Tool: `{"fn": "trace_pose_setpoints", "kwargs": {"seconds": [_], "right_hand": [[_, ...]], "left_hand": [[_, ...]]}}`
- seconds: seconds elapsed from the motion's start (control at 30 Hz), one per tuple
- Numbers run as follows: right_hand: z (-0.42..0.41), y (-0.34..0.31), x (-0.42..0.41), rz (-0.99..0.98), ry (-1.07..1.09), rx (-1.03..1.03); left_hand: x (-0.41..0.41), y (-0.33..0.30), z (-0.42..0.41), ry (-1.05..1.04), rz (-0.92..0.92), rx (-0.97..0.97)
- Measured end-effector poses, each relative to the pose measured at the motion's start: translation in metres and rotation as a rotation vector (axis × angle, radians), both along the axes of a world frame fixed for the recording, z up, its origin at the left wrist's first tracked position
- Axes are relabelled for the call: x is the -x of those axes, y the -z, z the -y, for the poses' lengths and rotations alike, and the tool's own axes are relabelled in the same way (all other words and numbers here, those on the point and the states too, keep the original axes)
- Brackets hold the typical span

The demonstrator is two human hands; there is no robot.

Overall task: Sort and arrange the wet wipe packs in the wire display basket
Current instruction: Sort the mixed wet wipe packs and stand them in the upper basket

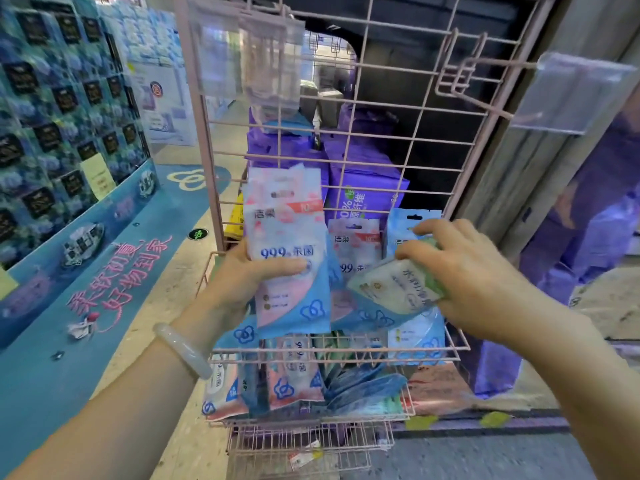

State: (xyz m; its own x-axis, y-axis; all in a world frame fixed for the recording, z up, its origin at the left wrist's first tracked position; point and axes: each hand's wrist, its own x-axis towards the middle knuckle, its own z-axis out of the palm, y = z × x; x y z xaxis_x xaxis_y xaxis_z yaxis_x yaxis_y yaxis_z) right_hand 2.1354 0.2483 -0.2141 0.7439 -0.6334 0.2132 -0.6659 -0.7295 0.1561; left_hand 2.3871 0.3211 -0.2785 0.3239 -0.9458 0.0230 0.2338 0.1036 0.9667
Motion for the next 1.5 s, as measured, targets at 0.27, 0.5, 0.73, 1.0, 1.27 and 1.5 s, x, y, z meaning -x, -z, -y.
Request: {"fn": "trace_pose_setpoints", "kwargs": {"seconds": [0.27,0.5,0.73,1.0,1.27,1.5], "right_hand": [[0.02,-0.005,0.037,0.025,0.197,-0.12],[0.013,-0.022,0.046,0.096,0.099,-0.057],[-0.01,-0.056,-0.009,0.299,-0.263,-0.164],[-0.006,-0.024,-0.158,-0.117,-0.454,-0.261],[-0.007,0.041,-0.194,0.09,-0.17,-0.526],[-0.027,0.078,-0.189,0.331,0.212,-1.104]], "left_hand": [[0.06,0.033,0.042,0.18,0.075,-0.333],[0.061,0.026,0.04,0.121,0.841,-0.418],[0.026,0.019,0.003,0.054,0.998,-0.422],[-0.066,0.003,-0.038,-0.53,0.334,-0.281],[-0.052,0.025,-0.058,-0.455,0.821,-0.534],[-0.052,0.029,-0.06,-0.21,0.94,-0.705]]}}
